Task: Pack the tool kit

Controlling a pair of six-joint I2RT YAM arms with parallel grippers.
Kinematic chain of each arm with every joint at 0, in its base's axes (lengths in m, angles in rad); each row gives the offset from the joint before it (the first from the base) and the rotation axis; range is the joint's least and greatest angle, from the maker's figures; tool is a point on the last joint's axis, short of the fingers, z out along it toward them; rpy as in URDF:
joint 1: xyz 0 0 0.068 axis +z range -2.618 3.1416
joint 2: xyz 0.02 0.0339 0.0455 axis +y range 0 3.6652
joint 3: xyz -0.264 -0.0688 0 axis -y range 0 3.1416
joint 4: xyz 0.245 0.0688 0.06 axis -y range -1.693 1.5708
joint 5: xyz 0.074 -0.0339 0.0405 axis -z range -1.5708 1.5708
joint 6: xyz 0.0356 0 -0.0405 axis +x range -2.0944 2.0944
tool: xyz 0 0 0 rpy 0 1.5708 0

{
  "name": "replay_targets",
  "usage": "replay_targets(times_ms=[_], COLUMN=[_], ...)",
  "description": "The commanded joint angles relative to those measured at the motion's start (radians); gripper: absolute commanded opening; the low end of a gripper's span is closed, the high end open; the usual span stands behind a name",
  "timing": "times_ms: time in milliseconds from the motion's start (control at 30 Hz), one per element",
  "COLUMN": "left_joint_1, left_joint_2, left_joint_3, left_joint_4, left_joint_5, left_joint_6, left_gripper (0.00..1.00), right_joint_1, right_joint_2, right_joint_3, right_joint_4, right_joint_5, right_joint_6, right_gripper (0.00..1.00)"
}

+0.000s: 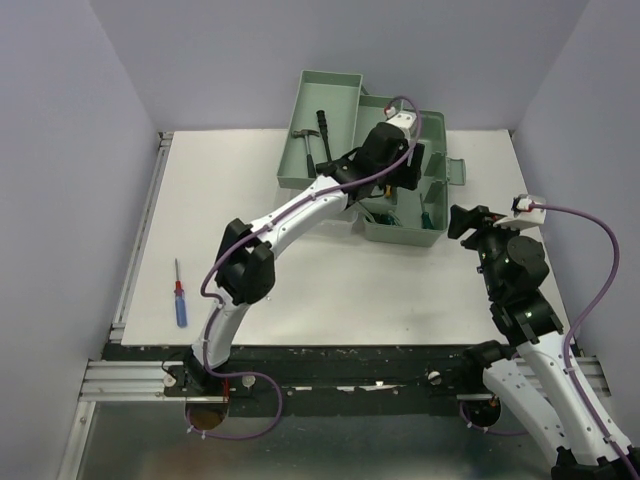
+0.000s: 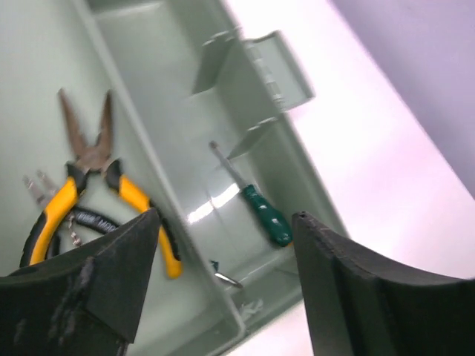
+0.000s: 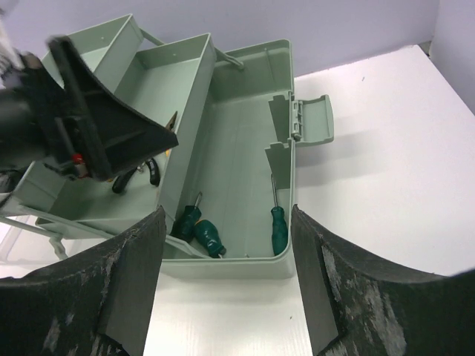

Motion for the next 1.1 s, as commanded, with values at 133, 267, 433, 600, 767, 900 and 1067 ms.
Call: replay_targets(times_ms=[133, 267, 433, 600, 767, 900, 1067], left_joint_1=[-0.003, 0.103, 0.346, 0.612, 0.785, 0.917, 0.959], left_joint_2=[-0.347, -0.563, -0.855, -1.042, -1.14, -1.173, -1.168], left_joint_3=[-0.168, -0.41, -0.823, -1.026, -1.173, -1.282, -1.284], left_joint_4=[0.184, 0.141, 0.112, -0.025, -0.1, -0.08, -0.066], left_joint_5=[0.271, 0.22, 0.227, 0.244, 0.182, 0.198, 0.195], left_joint_6=[0.25, 0.207, 0.123, 0.139, 0.152, 0.13, 0.146], left_gripper=[0.9, 0.91, 0.91, 0.92, 0.93, 0.94, 0.94], right_joint_1=[-0.003, 0.015, 0.311, 0.55, 0.779, 0.836, 0.853], right_joint_2=[0.007, 0.102, 0.252, 0.498, 0.812, 1.093, 1.384], right_joint_3=[0.028, 0.071, 0.149, 0.272, 0.472, 0.679, 0.946], right_joint_4=[0.012, 0.027, 0.096, 0.133, 0.081, -0.046, -0.233], right_joint_5=[-0.114, -0.265, -0.141, -0.152, -0.194, -0.303, -0.322], right_joint_6=[-0.024, -0.015, -0.137, -0.161, -0.205, -0.155, -0.141], right_gripper=[0.74, 0.68, 0.68, 0.68, 0.68, 0.68, 0.65])
